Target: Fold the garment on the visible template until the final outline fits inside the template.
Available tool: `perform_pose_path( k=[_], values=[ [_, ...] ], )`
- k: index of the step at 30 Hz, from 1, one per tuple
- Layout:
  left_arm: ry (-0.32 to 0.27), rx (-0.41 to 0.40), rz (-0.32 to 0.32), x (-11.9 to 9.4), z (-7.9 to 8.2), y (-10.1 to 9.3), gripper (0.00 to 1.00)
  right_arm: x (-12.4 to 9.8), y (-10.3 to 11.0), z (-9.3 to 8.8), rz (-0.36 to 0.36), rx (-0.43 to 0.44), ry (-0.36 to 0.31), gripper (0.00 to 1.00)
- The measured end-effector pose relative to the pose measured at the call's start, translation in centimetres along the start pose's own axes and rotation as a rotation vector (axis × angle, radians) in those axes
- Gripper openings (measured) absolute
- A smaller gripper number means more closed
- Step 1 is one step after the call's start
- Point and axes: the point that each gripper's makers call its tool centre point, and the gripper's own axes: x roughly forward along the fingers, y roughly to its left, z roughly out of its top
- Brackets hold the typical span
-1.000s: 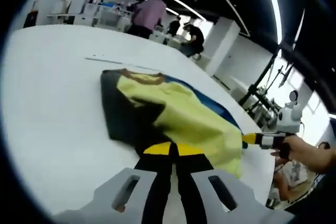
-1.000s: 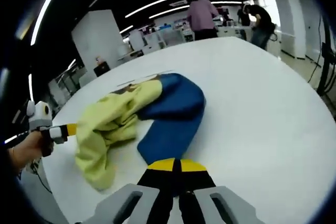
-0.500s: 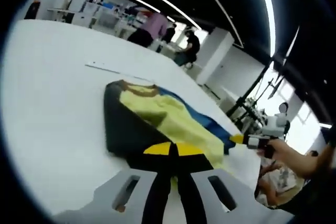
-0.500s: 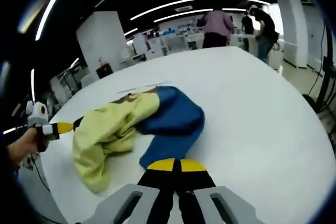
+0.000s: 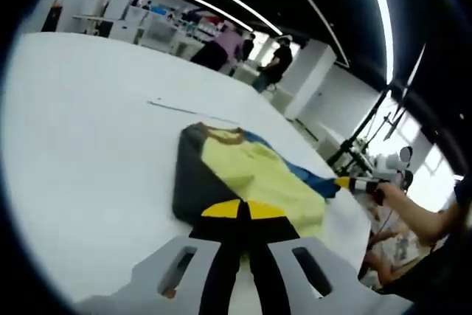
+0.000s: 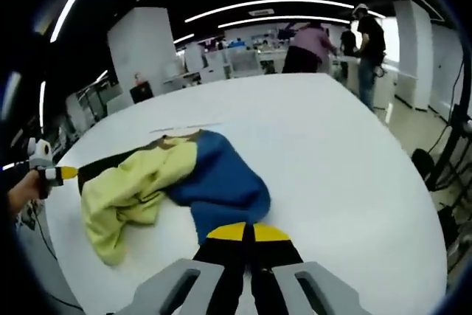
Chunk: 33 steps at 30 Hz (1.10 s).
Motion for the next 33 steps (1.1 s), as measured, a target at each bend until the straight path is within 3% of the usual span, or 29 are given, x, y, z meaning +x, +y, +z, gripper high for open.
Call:
perform_pose_path(
  k=[6,19,23,29,33],
  values=[
    [0.009,-0.008,0.045,-1.6,0.8,2.7,0.00,0.1,-1.7,1.2,-0.035,-0.016,-0.001,0.00],
    [0.053,-0.029,0.129,-3.2,1.1,7.9,0.00,1.0,-5.7,1.5,-0.109,-0.050,0.055,0.00],
    [0.070,-0.033,0.201,-3.7,1.3,10.5,0.00,1.6,-7.0,1.7,-0.129,-0.069,0.074,0.00],
    [0.099,0.010,0.256,-3.7,1.6,13.2,0.00,2.5,-8.6,1.7,-0.154,-0.065,0.107,0.00],
    [0.100,0.025,0.317,-3.8,1.9,15.2,0.00,2.7,-9.7,1.1,-0.180,-0.116,0.158,0.00]
  ],
)
